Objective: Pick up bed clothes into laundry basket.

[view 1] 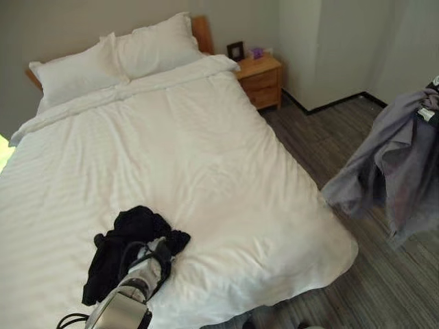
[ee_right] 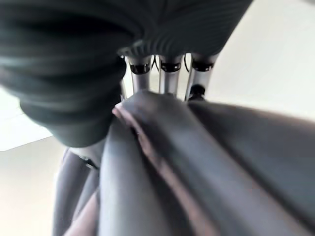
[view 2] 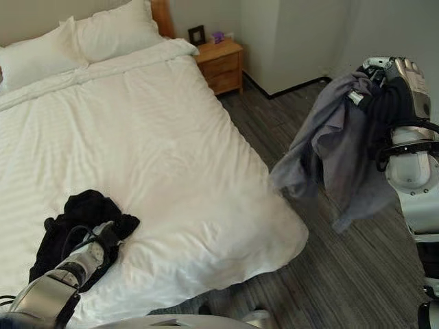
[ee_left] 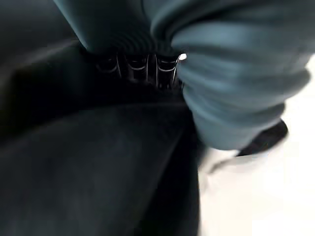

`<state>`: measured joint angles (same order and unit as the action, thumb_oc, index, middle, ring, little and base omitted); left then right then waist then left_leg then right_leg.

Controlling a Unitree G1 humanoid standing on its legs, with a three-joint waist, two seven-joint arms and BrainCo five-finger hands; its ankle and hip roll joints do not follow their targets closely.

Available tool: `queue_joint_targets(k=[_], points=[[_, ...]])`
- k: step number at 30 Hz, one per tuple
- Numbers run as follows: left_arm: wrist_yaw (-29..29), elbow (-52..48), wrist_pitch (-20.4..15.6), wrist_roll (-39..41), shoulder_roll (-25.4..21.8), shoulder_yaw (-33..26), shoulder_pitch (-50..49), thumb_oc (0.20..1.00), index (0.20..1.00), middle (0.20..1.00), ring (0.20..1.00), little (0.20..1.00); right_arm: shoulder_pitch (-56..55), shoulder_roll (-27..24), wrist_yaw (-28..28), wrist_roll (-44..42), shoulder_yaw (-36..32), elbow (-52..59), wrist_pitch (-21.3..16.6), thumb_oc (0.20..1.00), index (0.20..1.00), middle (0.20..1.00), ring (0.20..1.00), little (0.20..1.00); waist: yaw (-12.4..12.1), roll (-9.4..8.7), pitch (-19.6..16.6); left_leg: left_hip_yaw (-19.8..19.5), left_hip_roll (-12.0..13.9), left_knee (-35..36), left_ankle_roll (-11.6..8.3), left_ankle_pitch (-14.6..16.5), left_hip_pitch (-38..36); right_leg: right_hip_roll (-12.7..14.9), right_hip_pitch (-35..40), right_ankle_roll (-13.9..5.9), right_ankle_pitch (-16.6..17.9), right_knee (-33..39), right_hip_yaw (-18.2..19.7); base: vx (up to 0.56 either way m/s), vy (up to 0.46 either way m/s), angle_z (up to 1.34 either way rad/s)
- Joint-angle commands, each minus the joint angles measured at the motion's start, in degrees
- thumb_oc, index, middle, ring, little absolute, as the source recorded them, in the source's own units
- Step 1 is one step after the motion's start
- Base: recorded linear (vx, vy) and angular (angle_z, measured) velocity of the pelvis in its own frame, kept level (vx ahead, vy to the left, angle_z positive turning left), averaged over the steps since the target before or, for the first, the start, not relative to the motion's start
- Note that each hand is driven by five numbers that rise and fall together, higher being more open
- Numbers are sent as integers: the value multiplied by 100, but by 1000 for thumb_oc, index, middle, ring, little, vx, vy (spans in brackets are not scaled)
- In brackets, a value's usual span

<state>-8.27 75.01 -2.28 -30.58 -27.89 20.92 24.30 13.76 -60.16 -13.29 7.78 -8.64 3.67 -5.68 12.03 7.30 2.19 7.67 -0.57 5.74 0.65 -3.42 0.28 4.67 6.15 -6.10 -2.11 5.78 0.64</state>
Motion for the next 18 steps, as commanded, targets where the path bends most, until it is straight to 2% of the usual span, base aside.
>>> queue_joint_targets(k=[1,2,3,4,6,7,9,10,11,12,13,14,15,17,18], points=[[39,439,70,-24,-1178,202,404,200,200,200,200,200,475,-208,-285,-364,-570,239,-487,200,200,200,200,200,-500,-494,-18,96,200,-74,-341,486,-284,711,-462,-504,899,-83,-348,0,0,0],[-75,294,50,44,-1457,280,702,200,200,200,200,200,428,-269,-360,-411,-652,275,-534,200,200,200,200,200,-496,-494,-21,66,198,-74,-347,464,-247,714,-473,-511,903,-84,-390,-36,4,3],[-427,-183,-79,299,-2018,265,1256,200,200,200,200,200,177,-357,-498,-439,-934,318,-569,200,200,200,200,200,-471,-469,-1,-4,177,-74,-347,451,-210,716,-462,-519,888,-85,-460,-64,6,10],[-669,-648,-192,506,-2388,218,1535,200,200,200,200,200,-179,-325,-565,-429,-1337,424,-585,200,200,200,200,200,-479,-500,41,-75,148,-74,-334,375,-145,726,-478,-517,920,-98,-538,-45,8,28],[-1055,-1656,-326,691,-2796,-73,1526,200,200,200,200,200,-662,-144,-662,-373,-1841,521,-574,200,200,200,200,200,-512,-521,63,-147,114,-74,-324,418,-77,752,-500,-553,898,-86,-599,-24,-3,52],[-1033,-1799,-283,691,-2826,-121,1432,200,200,200,200,200,-797,-92,-647,-375,-1960,608,-569,200,200,200,200,200,-525,-537,48,-161,108,-74,-321,414,-67,758,-503,-556,897,-86,-613,-45,-2,52],[-1340,-4122,-503,1039,-3383,-1217,667,200,200,200,200,200,-1459,286,-682,-273,-2599,736,-498,200,200,200,200,200,-679,-594,66,-202,50,-74,-281,409,70,799,-590,-597,934,-78,-654,-96,-19,25],[-1711,-6548,-636,776,-2920,-2474,-308,200,200,200,200,200,-1844,993,-668,8,-2831,787,-334,200,200,200,200,200,-811,-726,122,-227,35,-74,-248,394,206,814,-737,-610,1060,-87,-652,-108,-37,7],[-1691,-6690,-605,735,-2873,-2606,-455,200,200,200,200,200,-1836,989,-668,30,-2823,808,-328,200,200,200,200,200,-810,-709,122,-211,31,-74,-244,385,213,817,-754,-613,1076,-86,-634,-135,-48,2],[-1806,-6992,-624,558,-2464,-2774,-622,200,200,200,200,200,-1736,1145,-666,122,-2753,776,-286,200,200,200,200,200,-820,-714,164,-138,63,-74,-226,360,266,806,-793,-615,1082,-107,-695,-127,-22,3],[-1730,-7755,-634,508,-2205,-2926,-640,200,200,200,200,200,-1577,1142,-676,167,-2710,762,-238,200,200,200,200,200,-873,-688,196,-36,107,-74,-205,340,314,791,-815,-590,1092,-155,-819,-260,-42,-10],[-1560,-8470,-769,501,-1974,-2975,-689,200,200,200,200,200,-1309,1252,-637,128,-2592,857,-253,200,200,200,200,200,-1027,-639,263,163,247,-74,-198,280,389,783,-773,-494,866,-428,-1213,-206,-31,-41],[-1539,-8508,-756,503,-1965,-3010,-722,200,200,200,200,200,-1300,1248,-634,130,-2583,862,-249,200,200,200,200,200,-1026,-633,271,172,254,-74,-202,283,379,779,-783,-489,847,-457,-1201,-210,-8,-103],[-1399,-8950,-887,607,-1820,-3097,-1004,200,200,200,200,200,-1100,1303,-581,114,-2417,980,-328,200,200,200,200,200,-1170,-609,298,426,382,-74,-198,190,382,794,-676,-422,617,-810,-1532,-178,1,-127],[-1327,-9261,-987,780,-1741,-3135,-1142,200,200,200,200,200,-907,1295,-498,71,-2231,1067,-381,200,200,200,200,200,-1300,-614,254,709,512,-74,-204,100,405,882,-517,-415,498,-1060,-1886,-166,-21,-83]])
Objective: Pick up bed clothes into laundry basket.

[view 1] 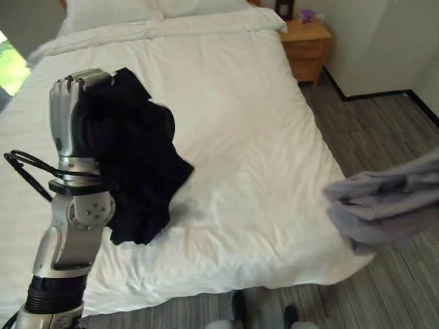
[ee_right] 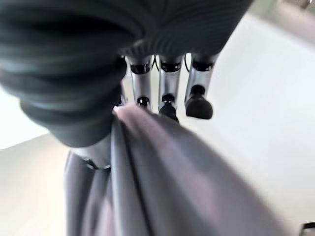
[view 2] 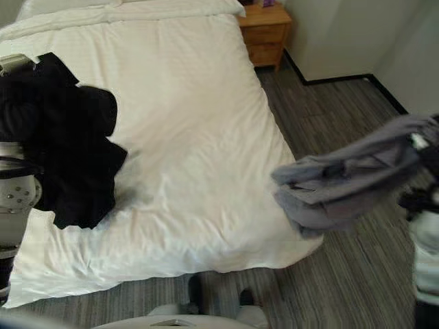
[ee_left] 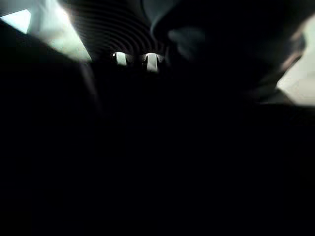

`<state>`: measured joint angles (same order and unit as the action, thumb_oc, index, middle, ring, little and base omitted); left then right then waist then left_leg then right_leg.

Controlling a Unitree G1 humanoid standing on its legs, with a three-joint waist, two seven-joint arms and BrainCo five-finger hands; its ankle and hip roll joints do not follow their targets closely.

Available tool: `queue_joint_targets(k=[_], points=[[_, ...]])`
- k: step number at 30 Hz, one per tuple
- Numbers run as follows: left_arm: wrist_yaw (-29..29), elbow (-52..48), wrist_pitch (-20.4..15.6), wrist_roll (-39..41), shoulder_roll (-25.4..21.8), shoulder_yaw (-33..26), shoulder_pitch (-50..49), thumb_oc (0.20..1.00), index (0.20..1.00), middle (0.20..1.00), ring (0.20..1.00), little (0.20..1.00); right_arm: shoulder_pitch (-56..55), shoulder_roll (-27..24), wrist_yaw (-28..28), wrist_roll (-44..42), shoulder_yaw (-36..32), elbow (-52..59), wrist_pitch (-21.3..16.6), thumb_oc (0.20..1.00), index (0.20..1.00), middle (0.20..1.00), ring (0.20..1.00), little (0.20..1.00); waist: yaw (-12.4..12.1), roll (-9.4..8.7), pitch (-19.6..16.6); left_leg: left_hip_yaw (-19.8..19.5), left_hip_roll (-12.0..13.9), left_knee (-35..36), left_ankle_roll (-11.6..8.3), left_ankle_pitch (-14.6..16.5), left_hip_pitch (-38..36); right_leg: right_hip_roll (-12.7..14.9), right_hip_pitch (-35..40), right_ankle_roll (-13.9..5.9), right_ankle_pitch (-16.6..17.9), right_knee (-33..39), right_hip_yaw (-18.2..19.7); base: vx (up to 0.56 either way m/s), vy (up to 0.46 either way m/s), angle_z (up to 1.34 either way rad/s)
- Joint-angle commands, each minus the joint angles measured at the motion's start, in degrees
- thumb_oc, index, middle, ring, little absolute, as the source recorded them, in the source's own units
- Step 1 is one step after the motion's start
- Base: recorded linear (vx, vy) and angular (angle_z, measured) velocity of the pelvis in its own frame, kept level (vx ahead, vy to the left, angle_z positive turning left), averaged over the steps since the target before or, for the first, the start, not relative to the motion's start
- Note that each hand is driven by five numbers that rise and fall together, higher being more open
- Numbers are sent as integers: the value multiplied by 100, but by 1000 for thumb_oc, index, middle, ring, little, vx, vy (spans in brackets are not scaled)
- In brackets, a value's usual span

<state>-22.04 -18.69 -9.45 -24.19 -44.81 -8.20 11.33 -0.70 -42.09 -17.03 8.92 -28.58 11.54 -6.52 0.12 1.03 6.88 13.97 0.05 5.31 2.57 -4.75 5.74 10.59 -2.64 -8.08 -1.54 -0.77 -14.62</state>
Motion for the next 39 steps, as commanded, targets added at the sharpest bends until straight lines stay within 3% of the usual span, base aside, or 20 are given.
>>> queue_joint_targets(k=[1,5,9,14,15,18,19,20,21,22,25,26,28,32,34,35,36,37,38,39], points=[[68,82,-265,159,-45,-256,124,200,200,200,200,200,559,-518,-121,-42,-217,272,-296,200,200,200,200,200,-119,10,-206,111,451,-31,-401,236,-159,295,354,-216,430,-425,-337,-164,-24,-75],[114,-21,-214,492,-158,-11,384,200,200,200,200,200,1243,-669,-128,-70,424,279,-359,200,200,200,200,200,-506,-68,-383,780,672,-45,-460,81,-119,771,908,-411,696,-595,-1145,-162,-104,-103],[123,7,-209,567,-170,279,803,200,200,200,200,200,1642,-685,-135,-86,772,244,-330,200,200,200,200,200,-634,-123,-471,1202,842,-66,-548,-124,-71,889,1209,-584,1007,-376,-1376,-180,-165,-84],[245,145,-299,1095,435,773,1002,200,200,200,200,200,1947,-599,17,-189,1250,373,-343,200,200,200,200,200,-621,43,-460,1490,1330,-86,-821,-533,-110,514,1235,-412,484,111,-1330,-133,-238,-116],[244,264,-351,1469,747,902,1044,200,200,200,200,200,2017,-637,148,-165,1551,447,-348,200,200,200,200,200,-551,144,-408,1422,1528,-105,-940,-599,-182,234,1233,-294,266,498,-1094,-141,-340,-87],[268,430,-438,2048,1112,1129,1129,200,200,200,200,200,2188,-647,243,-158,2047,321,-314,200,200,200,200,200,-538,199,-260,1326,1659,-200,-1058,-698,-308,95,1141,-207,176,565,-826,-55,-239,-87],[225,535,-446,2286,1267,1195,1203,200,200,200,200,200,2317,-678,287,-113,2265,271,-260,200,200,200,200,200,-625,172,-126,910,1575,-487,-1045,-623,-263,46,1067,-164,137,577,-668,30,-431,-118],[197,622,-467,2521,1431,1315,1297,200,200,200,200,200,2598,-758,279,-28,2587,131,-174,200,200,200,200,200,-762,100,67,-321,1081,-993,-907,-165,-123,-35,960,-68,147,577,-260,28,-314,-138],[197,625,-468,2521,1431,1311,1301,200,200,200,200,200,2611,-760,276,-28,2595,123,-176,200,200,200,200,200,-756,101,68,-325,1080,-1015,-903,-154,-106,-33,955,-70,150,577,-262,154,-402,-177],[271,596,-462,2630,1562,1504,1281,200,200,200,200,200,2733,-784,255,42,2737,40,-129,200,200,200,200,200,-768,17,111,-977,555,-1166,-748,385,-184,-125,890,24,125,577,224,95,-174,-153],[326,675,-396,2684,1678,1717,1399,200,200,200,200,200,3078,-793,137,118,2990,-242,-19,200,200,200,200,200,-759,19,149,-1064,62,-1623,-623,467,80,-190,837,115,186,577,645,185,-184,-112],[325,688,-399,2685,1683,1710,1416,200,200,200,200,200,3113,-800,131,121,3012,-257,-12,200,200,200,200,200,-772,17,139,-1041,58,-1686,-612,501,130,-178,808,108,182,577,668,192,-121,-101],[330,792,-321,2681,1719,1817,1457,200,200,200,200,200,3301,-921,52,308,3126,-400,106,200,200,200,200,200,-828,133,148,-912,-531,-1493,-453,383,640,-419,911,176,102,577,906,347,-154,-95],[317,755,-291,2714,1697,1776,1369,200,200,200,200,200,3477,-918,45,381,3277,-489,174,200,200,200,200,200,-1096,251,123,-662,-627,-1162,-458,-117,1159,-724,1263,290,-224,577,1261,360,-79,-110],[399,724,-231,2856,1690,1798,1239,200,200,200,200,200,3438,-807,102,456,3341,-545,220,200,200,200,200,200,-1237,248,-24,-698,-641,-594,-156,-120,833,-836,1495,325,-348,432,1345,458,-67,-7],[405,693,-212,2860,1664,1824,1216,200,200,200,200,200,3310,-710,61,477,3286,-515,196,200,200,200,200,200,-1290,105,-57,-674,-675,-519,-20,-128,713,-817,1559,298,-333,96,1273,503,-126,-17],[423,688,-172,2871,1618,1860,1217,200,200,200,200,200,3201,-569,74,492,3211,-501,203,200,200,200,200,200,-1309,-45,-62,-600,-716,-486,95,-94,630,-798,1477,46,-116,-462,1162,541,-139,-34],[396,733,-102,2890,1632,2003,1317,200,200,200,200,200,3158,-458,73,623,3141,-451,280,200,200,200,200,200,-1108,-80,-17,-657,-657,-317,166,-35,203,-773,968,-591,503,-1684,1096,517,-113,-31],[400,821,-51,2842,1677,2159,1464,200,200,200,200,200,3197,-448,45,692,3111,-439,300,200,200,200,200,200,-909,23,16,-780,-569,-212,158,-26,-28,-891,610,-692,823,-2382,1146,431,-56,-26],[397,833,-55,2841,1686,2161,1480,200,200,200,200,200,3203,-457,46,694,3112,-441,302,200,200,200,200,200,-911,27,2,-795,-577,-171,159,-4,-41,-887,590,-692,797,-2409,1145,409,1,11]])
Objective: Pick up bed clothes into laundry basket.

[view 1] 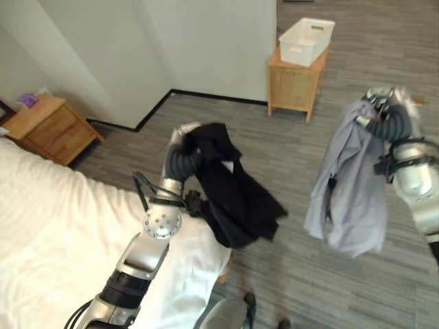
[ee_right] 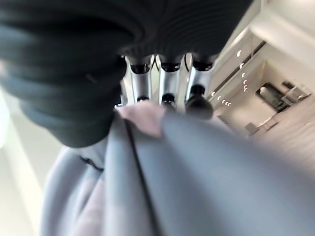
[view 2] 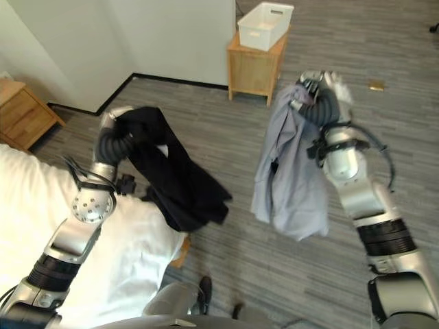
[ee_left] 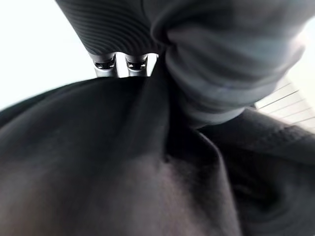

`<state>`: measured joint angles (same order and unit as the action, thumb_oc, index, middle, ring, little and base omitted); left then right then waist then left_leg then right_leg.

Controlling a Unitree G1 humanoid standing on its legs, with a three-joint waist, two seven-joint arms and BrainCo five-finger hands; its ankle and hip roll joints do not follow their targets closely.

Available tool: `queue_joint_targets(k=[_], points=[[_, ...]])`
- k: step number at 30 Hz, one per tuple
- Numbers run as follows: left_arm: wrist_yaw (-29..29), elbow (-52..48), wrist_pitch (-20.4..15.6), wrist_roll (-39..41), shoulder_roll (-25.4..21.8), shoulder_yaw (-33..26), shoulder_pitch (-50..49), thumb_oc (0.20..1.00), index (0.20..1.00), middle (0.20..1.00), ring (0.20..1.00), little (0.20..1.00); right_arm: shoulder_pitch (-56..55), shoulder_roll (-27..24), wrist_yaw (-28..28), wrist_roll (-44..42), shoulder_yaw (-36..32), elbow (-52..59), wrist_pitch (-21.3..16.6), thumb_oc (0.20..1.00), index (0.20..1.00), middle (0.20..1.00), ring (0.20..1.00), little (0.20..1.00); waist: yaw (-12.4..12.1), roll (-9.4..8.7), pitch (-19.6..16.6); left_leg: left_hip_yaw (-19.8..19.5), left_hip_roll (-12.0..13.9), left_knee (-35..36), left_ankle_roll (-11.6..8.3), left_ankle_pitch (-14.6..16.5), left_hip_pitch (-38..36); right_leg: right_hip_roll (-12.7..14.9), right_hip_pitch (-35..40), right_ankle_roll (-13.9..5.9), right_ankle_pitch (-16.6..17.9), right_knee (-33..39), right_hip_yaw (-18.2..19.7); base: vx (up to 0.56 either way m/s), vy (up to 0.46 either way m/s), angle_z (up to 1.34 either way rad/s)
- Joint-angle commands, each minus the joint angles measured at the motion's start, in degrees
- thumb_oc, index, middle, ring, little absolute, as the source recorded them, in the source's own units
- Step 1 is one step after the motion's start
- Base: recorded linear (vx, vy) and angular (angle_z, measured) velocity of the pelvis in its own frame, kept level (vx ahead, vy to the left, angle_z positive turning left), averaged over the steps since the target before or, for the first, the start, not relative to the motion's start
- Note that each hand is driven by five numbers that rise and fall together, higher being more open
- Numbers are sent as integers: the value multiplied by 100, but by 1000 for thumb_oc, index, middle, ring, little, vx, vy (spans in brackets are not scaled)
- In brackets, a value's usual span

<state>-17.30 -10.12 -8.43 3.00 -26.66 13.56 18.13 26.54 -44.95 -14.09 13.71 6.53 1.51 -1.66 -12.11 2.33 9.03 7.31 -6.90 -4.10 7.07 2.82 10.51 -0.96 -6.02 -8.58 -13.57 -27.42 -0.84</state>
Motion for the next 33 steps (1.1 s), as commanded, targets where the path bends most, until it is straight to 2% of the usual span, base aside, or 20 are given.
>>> queue_joint_targets(k=[1,2,4,6,7,10,13,15,17,18,19,20,22,25,26,27,28,30,31,33], points=[[-122,87,-128,56,-70,198,1103,200,200,200,200,200,583,-157,-333,287,-470,596,-184,200,200,200,200,200,659,182,-131,-311,371,864,-327,-675,-891,124,282,-642,1978,-461,-208,251,21,41],[-131,113,-134,52,-55,202,1137,200,200,200,200,200,594,-172,-333,289,-473,601,-180,200,200,200,200,200,697,175,-114,-352,343,848,-327,-654,-874,157,236,-642,1914,-570,-246,517,-14,75],[-99,99,-142,-1,37,385,1439,200,200,200,200,200,563,-170,-466,227,-689,701,-180,200,200,200,200,200,1035,279,-53,-672,414,910,-435,-475,-1228,356,-407,-148,1517,-2,-230,524,-129,32],[-81,116,-148,-1,65,409,1460,200,200,200,200,200,501,-152,-501,189,-767,742,-178,200,200,200,200,200,1174,272,-67,-816,439,910,-497,-334,-1351,417,-474,-3,1337,327,-332,444,-184,51],[-53,133,-141,-5,135,418,1432,200,200,200,200,200,421,-111,-565,185,-855,777,-163,200,200,200,200,200,1359,182,-95,-972,423,910,-590,-22,-1645,513,-640,99,1451,1552,-442,557,-250,93],[-32,128,-149,-20,171,402,1373,200,200,200,200,200,355,-18,-611,238,-882,795,-140,200,200,200,200,200,1499,154,-121,-1096,504,910,-685,273,-2002,600,-889,-5,1907,2439,-748,523,-216,31],[10,78,-192,-63,119,198,1212,200,200,200,200,200,313,60,-536,377,-802,723,-47,200,200,200,200,200,1466,90,-194,-1074,736,910,-864,690,-2710,928,-1013,-87,2311,3100,-1809,522,-255,16],[24,77,-179,-91,140,143,1165,200,200,200,200,200,273,115,-518,379,-789,676,-35,200,200,200,200,200,1495,59,-262,-1114,805,740,-904,663,-2826,863,-860,-39,2363,3139,-1765,483,-200,26],[11,107,-196,108,237,96,975,200,200,200,200,200,212,186,-526,361,-749,595,-31,200,200,200,200,200,1497,60,-337,-942,1073,-1277,-1344,-200,-2376,660,-237,168,2366,3170,-1680,537,-252,29],[16,102,-194,112,235,90,975,200,200,200,200,200,221,184,-529,358,-745,589,-34,200,200,200,200,200,1529,26,-345,-982,1036,-1380,-1353,-199,-2276,703,-267,184,2407,3181,-1700,277,-230,23],[12,115,-166,166,208,57,911,200,200,200,200,200,294,160,-569,325,-665,573,-52,200,200,200,200,200,1426,-103,-285,-1094,934,-2515,-1456,-706,-1784,688,-66,353,2331,3225,-1629,360,-317,12],[-31,79,-155,183,190,37,873,200,200,200,200,200,434,128,-623,347,-599,544,-39,200,200,200,200,200,1105,-300,-95,-1164,631,-4131,-1381,-663,-900,684,341,504,2119,3242,-1433,502,-347,-38],[-67,79,-155,225,178,51,936,200,200,200,200,200,558,98,-619,319,-528,486,-37,200,200,200,200,200,966,-380,-46,-1097,541,-4375,-1253,-515,-436,721,388,511,2075,3242,-1303,279,-113,-113],[-69,-1,-187,327,178,-51,861,200,200,200,200,200,691,-50,-532,256,-362,305,-13,200,200,200,200,200,509,-374,42,-968,449,-3276,-1033,-280,231,680,700,427,1782,3242,-878,434,45,-84],[-21,-57,-205,293,141,-142,698,200,200,200,200,200,622,-137,-445,246,-363,256,-57,200,200,200,200,200,335,-242,-16,-1016,464,-1645,-903,-237,332,520,897,343,1593,3242,-748,508,44,-117],[-9,-66,-215,282,115,-152,625,200,200,200,200,200,596,-202,-414,254,-337,202,-73,200,200,200,200,200,263,-173,-77,-986,530,-915,-921,-398,321,453,1036,333,1467,3242,-708,733,20,-141],[19,-70,-213,253,121,-141,557,200,200,200,200,200,578,-276,-390,251,-287,99,-101,200,200,200,200,200,161,-120,-117,-812,561,-35,-980,-916,134,400,1271,358,1304,3242,-648,604,-37,-71],[23,-65,-214,212,111,-112,582,200,200,200,200,200,570,-335,-426,242,-306,48,-119,200,200,200,200,200,124,-83,-101,-494,574,411,-1045,-1201,207,336,1491,395,1151,3242,-659,451,-42,-27],[9,-23,-200,197,69,-3,719,200,200,200,200,200,679,-384,-436,239,-261,-16,-98,200,200,200,200,200,71,-14,-146,11,579,632,-1008,-1332,462,202,1843,471,916,3242,-688,323,-21,-5],[10,-12,-200,226,41,38,755,200,200,200,200,200,697,-360,-397,216,-224,-58,-68,200,200,200,200,200,7,18,-240,96,578,788,-920,-1378,315,157,1972,478,867,3179,-688,505,-26,26]])
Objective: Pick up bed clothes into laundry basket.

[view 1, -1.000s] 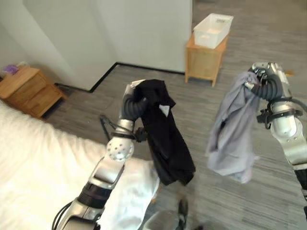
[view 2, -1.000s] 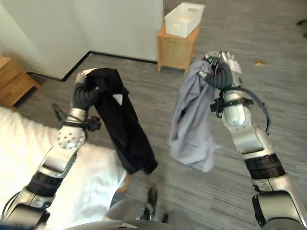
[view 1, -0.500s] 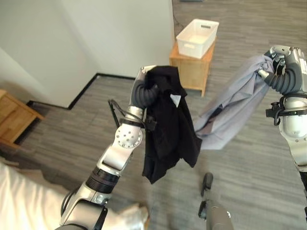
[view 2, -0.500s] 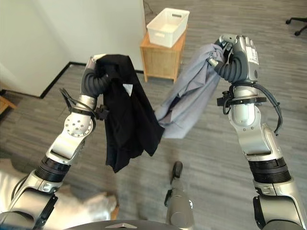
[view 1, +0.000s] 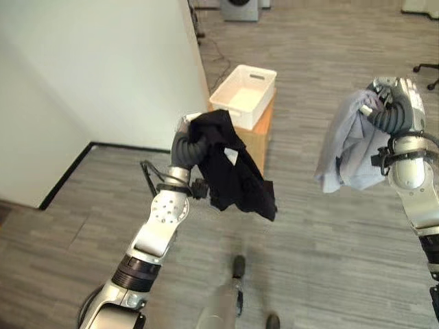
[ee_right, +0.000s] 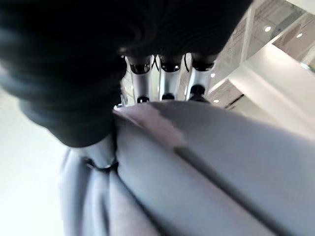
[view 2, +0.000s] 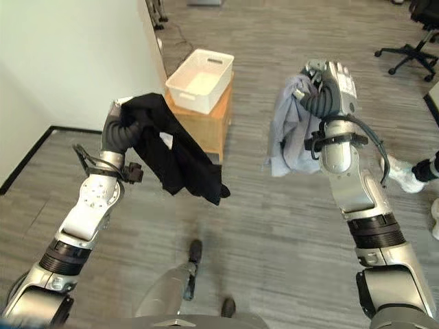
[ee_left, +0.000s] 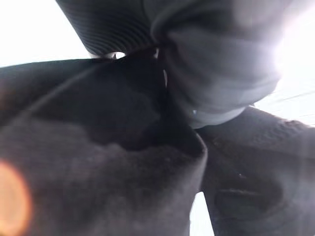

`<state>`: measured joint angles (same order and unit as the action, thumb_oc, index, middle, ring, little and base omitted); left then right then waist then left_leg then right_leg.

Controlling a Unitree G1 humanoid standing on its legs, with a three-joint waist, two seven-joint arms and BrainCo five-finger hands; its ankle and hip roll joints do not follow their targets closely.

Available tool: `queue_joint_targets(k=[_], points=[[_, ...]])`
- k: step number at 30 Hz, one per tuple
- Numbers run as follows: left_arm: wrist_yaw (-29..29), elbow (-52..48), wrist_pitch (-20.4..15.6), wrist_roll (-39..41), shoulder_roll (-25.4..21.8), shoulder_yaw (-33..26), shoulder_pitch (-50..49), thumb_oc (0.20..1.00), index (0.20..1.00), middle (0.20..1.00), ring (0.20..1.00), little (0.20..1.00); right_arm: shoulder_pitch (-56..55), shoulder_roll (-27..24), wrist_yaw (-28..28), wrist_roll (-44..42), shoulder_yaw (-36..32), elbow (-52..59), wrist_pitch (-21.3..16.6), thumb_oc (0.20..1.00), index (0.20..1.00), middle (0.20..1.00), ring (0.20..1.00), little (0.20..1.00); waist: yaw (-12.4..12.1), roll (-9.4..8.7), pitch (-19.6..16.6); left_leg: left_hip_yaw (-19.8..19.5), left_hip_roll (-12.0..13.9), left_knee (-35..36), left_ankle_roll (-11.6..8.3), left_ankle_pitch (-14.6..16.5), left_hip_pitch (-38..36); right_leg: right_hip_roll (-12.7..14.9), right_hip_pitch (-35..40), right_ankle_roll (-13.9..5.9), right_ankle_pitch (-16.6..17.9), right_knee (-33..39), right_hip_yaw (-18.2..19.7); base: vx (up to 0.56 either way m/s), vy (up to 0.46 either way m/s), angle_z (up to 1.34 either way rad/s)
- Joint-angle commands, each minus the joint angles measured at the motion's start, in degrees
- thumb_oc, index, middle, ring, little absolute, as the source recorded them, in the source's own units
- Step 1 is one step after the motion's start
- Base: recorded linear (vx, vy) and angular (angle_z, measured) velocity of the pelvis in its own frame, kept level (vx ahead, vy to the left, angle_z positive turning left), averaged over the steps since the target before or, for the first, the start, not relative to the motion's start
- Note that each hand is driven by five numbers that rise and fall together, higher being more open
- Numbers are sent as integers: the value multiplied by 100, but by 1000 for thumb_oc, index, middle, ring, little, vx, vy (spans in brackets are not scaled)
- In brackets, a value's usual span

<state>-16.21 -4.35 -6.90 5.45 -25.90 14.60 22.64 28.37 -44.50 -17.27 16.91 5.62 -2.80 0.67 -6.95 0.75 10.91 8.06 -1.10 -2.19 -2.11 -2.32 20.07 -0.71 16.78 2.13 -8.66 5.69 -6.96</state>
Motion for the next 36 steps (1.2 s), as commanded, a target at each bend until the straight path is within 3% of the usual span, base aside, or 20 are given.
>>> queue_joint_targets(k=[1,2,3,4,5,6,7,8,10,11,12,13,14,20,22,23,25,26,29,36], points=[[-48,-581,-267,-24,-59,-28,210,200,200,200,200,200,495,-360,-58,79,-37,218,-219,200,200,200,200,200,-724,128,-585,-185,-197,664,274,-790,-844,75,-193,-615,186,-817,-27,508,-28,8],[-48,-582,-267,-24,-59,-27,209,200,200,200,200,200,493,-359,-59,79,-38,218,-220,200,200,200,200,200,-728,122,-588,-180,-201,663,275,-785,-844,81,-199,-617,175,-829,-23,486,-46,-48],[-42,-596,-244,-17,-71,36,215,200,200,200,200,200,366,-297,-32,163,-53,228,-215,200,200,200,200,200,-751,31,-618,-180,-275,656,393,-703,-994,94,-250,-859,377,-1486,-108,342,7,-68],[-128,-582,-182,-35,-86,81,221,200,200,200,200,200,319,-228,40,240,-110,300,-115,200,200,200,200,200,-530,150,-517,-250,-193,671,534,-695,-1374,206,-910,-1296,1137,-2936,-127,375,10,-39],[-127,-579,-181,-35,-75,81,220,200,200,200,200,200,318,-236,42,240,-105,300,-112,200,200,200,200,200,-520,108,-535,-267,-253,671,538,-617,-1381,263,-929,-1327,1047,-3008,-118,446,66,24],[-204,-386,-158,-99,-79,196,422,200,200,200,200,200,464,-197,-7,282,-107,265,-122,200,200,200,200,200,-251,333,-456,-400,-42,719,543,-492,-1742,275,-1638,-1452,1267,-4042,-104,368,25,62],[-218,-379,-169,-90,-82,232,493,200,200,200,200,200,535,-228,-22,310,-105,237,-102,200,200,200,200,200,-196,376,-434,-445,6,719,514,-454,-1847,420,-1898,-1366,1159,-3957,-163,547,-99,87],[-196,-402,-217,-57,-66,228,539,200,200,200,200,200,640,-312,-42,249,-118,203,-99,200,200,200,200,200,-108,356,-378,-612,25,719,424,-346,-1950,724,-2187,-1144,876,-3240,-273,350,-147,68],[-159,-423,-246,-44,-57,247,516,200,200,200,200,200,640,-386,-76,205,-170,164,-88,200,200,200,200,200,-21,346,-388,-763,40,719,354,-255,-1996,789,-2216,-1048,781,-2793,-342,322,-248,51],[-99,-438,-288,-53,-55,273,490,200,200,200,200,200,627,-564,-141,152,-268,94,-60,200,200,200,200,200,54,214,-402,-957,5,719,243,-119,-2059,783,-2317,-995,780,-1663,-65,296,-276,69],[-98,-439,-288,-53,-54,286,487,200,200,200,200,200,615,-569,-149,141,-274,82,-69,200,200,200,200,200,85,237,-415,-1009,33,719,230,-89,-2079,748,-2183,-987,844,-1463,-132,305,-385,117],[-54,-381,-347,-31,-76,394,595,200,200,200,200,200,677,-822,-241,99,-286,-51,-49,200,200,200,200,200,113,83,-420,-1150,43,719,125,29,-2123,790,-2062,-1054,1171,-588,97,201,-299,131],[-67,-352,-363,5,-78,351,562,200,200,200,200,200,703,-830,-219,61,-308,-114,-11,200,200,200,200,200,73,20,-457,-1156,77,719,92,46,-2144,874,-1944,-1108,1288,-449,42,248,-366,135],[86,-296,-376,92,24,274,281,200,200,200,200,200,1353,-1076,-288,-141,136,-676,-46,200,200,200,200,200,-101,-250,-560,-1239,208,249,-133,317,-2284,857,-1430,-996,1411,-75,-163,164,-171,62],[70,-277,-416,245,21,268,215,200,200,200,200,200,1865,-1326,-286,-248,461,-913,-34,200,200,200,200,200,-201,-314,-455,-1238,175,-568,-271,448,-1981,868,-1276,-911,1262,-69,-267,60,-140,2],[77,-277,-430,338,22,226,121,200,200,200,200,200,2395,-1604,-252,-282,768,-1084,44,200,200,200,200,200,-366,-423,-230,-1249,-10,-1416,-333,231,-1410,916,-1130,-813,1221,-69,-375,3,-130,16],[89,-316,-442,411,22,162,54,200,200,200,200,200,2669,-1670,-228,-311,997,-1195,53,200,200,200,200,200,-365,-433,-205,-1163,-45,-1451,-290,254,-1183,914,-1123,-819,1167,-69,-409,26,-78,6],[93,-326,-437,418,12,88,-139,200,200,200,200,200,2780,-1851,-155,-282,1158,-1352,64,200,200,200,200,200,-488,-432,-222,-897,158,-832,-221,156,-1087,875,-1048,-839,1072,-69,-537,100,-21,9],[147,-319,-466,534,44,85,-286,200,200,200,200,200,2854,-1933,-89,-206,1278,-1612,125,200,200,200,200,200,-427,-270,-445,-645,484,249,-205,-139,-1567,779,-955,-836,915,-91,-806,175,7,36],[249,-335,-408,556,30,60,-496,200,200,200,200,200,2812,-1890,-47,-204,1276,-1967,182,200,200,200,200,200,-348,-230,-663,-774,463,674,-254,-260,-1947,805,-757,-818,818,-101,-1151,109,6,28]])
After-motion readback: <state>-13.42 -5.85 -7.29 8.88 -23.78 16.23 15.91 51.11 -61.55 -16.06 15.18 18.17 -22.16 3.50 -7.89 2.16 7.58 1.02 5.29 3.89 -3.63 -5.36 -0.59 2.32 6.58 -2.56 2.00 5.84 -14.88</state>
